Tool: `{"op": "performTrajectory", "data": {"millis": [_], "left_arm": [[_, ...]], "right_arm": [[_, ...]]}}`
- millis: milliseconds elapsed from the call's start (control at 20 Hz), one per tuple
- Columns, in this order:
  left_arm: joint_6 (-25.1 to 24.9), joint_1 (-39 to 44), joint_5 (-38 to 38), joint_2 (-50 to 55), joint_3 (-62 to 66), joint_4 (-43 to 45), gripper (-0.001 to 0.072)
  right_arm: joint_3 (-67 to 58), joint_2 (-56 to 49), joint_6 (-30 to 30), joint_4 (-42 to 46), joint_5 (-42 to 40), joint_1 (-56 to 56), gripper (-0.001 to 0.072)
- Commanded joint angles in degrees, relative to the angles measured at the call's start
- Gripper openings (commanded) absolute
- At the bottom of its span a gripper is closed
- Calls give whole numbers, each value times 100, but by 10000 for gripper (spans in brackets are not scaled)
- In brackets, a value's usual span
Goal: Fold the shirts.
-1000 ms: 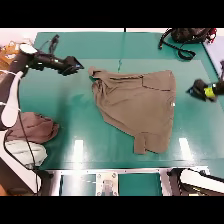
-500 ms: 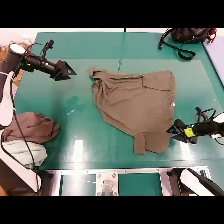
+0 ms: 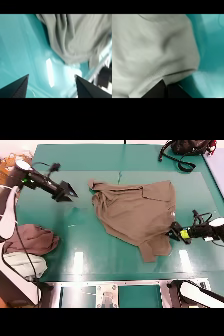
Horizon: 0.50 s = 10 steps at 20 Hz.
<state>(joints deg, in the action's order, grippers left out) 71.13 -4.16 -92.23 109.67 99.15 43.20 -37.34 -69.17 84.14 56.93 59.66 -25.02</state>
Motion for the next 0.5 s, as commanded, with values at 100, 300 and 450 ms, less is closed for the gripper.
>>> {"op": "performTrajectory", "data": {"millis": [100, 300, 450], "left_arm": [[90, 1198, 1213, -17, -1401, 61, 654], [516, 1937, 2516, -11, -1792, 81, 567], [678, 2177, 3086, -4, -1792, 66, 409]], "right_arm": [[-584, -356, -271, -57, -164, 26, 16], [-619, -356, -389, -61, -378, 24, 16], [-619, -356, -494, -90, -376, 24, 16]]}}
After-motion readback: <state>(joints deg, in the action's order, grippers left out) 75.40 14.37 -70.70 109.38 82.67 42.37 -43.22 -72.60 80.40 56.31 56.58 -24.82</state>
